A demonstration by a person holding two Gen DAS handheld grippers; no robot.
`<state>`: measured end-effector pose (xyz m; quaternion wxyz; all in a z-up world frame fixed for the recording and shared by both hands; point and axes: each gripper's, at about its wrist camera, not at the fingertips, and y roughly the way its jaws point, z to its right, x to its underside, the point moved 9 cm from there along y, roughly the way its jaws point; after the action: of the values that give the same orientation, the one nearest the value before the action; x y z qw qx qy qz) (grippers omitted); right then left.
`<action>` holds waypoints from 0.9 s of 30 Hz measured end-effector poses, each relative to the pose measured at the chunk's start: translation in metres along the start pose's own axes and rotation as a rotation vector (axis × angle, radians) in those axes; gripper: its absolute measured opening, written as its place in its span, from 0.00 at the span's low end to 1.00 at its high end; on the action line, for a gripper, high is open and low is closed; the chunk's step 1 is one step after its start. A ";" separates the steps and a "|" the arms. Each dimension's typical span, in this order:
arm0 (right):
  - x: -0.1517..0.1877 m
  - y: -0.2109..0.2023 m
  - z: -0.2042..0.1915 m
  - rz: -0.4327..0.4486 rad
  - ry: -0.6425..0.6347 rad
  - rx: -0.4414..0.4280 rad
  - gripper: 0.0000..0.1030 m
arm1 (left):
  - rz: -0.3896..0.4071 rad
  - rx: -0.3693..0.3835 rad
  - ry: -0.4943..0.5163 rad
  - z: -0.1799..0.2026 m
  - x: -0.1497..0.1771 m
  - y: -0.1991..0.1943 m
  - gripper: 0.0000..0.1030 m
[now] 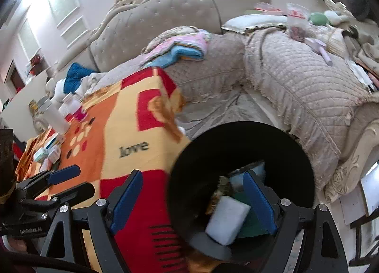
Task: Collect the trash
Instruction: 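Move both open tools back over the blanket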
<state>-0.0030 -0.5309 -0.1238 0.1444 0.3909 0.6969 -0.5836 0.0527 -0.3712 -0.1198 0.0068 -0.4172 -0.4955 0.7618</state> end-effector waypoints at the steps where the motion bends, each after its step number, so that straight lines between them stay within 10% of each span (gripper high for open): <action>1: 0.000 0.000 -0.005 0.000 -0.008 -0.004 0.82 | 0.006 -0.013 -0.015 -0.009 0.002 -0.005 0.74; 27: 0.047 0.060 -0.210 -0.169 -0.285 -0.231 0.82 | 0.071 -0.329 -0.368 -0.253 0.066 -0.104 0.74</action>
<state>0.0630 -0.3174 -0.1388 0.2359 0.2251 0.7620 -0.5594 0.1299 -0.1006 -0.1229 -0.1781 -0.2842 -0.5908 0.7338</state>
